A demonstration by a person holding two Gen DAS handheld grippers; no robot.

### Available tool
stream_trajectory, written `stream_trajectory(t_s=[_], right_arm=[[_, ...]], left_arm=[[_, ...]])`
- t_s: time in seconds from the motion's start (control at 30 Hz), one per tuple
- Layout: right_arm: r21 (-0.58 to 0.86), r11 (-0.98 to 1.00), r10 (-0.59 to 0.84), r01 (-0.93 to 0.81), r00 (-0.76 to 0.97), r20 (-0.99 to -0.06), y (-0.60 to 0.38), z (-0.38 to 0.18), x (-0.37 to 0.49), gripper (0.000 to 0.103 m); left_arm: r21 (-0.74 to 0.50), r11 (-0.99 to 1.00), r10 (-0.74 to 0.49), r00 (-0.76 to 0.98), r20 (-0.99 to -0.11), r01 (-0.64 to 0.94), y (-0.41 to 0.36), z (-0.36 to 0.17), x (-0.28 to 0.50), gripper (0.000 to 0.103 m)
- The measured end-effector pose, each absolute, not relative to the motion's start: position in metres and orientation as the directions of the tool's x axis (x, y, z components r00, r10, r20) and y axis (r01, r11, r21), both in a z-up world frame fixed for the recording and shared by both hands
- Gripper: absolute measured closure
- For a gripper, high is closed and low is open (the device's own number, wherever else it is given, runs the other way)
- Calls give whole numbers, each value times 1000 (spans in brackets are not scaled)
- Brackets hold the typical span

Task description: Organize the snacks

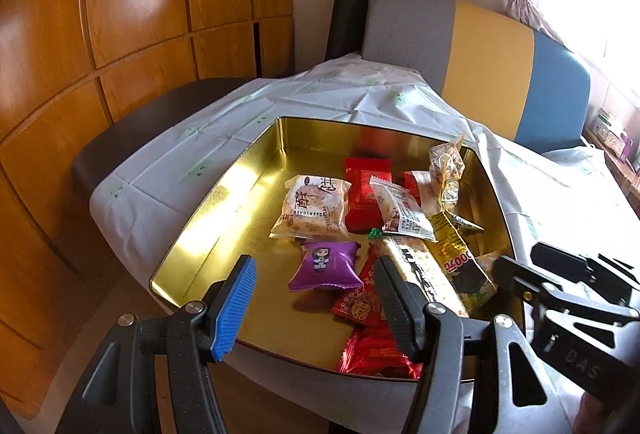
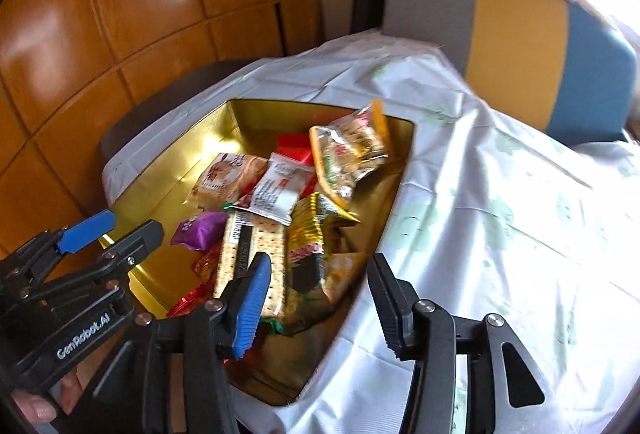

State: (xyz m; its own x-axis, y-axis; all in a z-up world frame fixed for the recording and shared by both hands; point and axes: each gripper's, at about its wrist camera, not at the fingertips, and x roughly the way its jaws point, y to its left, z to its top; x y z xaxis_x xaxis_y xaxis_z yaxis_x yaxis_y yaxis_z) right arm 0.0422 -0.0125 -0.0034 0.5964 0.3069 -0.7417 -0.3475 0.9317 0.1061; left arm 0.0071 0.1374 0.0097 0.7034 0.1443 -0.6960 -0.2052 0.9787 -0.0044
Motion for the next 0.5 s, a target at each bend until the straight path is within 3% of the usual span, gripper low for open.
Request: stream_trajectory(t_s=[0.5], right_arm=[[103, 967, 234, -234, 651, -722, -44, -2, 25, 44]], left_arm=[[-3, 983, 134, 721, -680, -186, 123, 15, 1, 41]])
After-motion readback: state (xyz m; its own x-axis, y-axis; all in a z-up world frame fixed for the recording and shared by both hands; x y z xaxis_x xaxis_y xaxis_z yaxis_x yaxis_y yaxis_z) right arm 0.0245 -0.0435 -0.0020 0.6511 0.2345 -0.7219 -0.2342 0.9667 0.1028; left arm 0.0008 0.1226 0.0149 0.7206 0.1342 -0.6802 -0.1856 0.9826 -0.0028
